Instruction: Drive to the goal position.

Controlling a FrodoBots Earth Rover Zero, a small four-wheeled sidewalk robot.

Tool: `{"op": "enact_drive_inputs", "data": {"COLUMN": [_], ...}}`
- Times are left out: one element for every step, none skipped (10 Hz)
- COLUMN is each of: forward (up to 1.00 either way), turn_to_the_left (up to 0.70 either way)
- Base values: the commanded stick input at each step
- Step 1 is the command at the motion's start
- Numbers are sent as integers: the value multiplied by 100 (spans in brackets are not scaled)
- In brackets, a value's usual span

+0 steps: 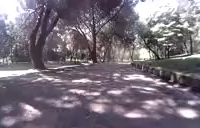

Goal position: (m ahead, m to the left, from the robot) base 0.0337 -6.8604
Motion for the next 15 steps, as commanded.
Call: {"op": "enact_drive_inputs", "data": {"forward": [85,85,85,85,85,85,85,85,85,85,85,0,0,0,38], "turn_to_the_left": [0,0,0,0,0,0,0,0,0,0,0,0,0,0,0]}}
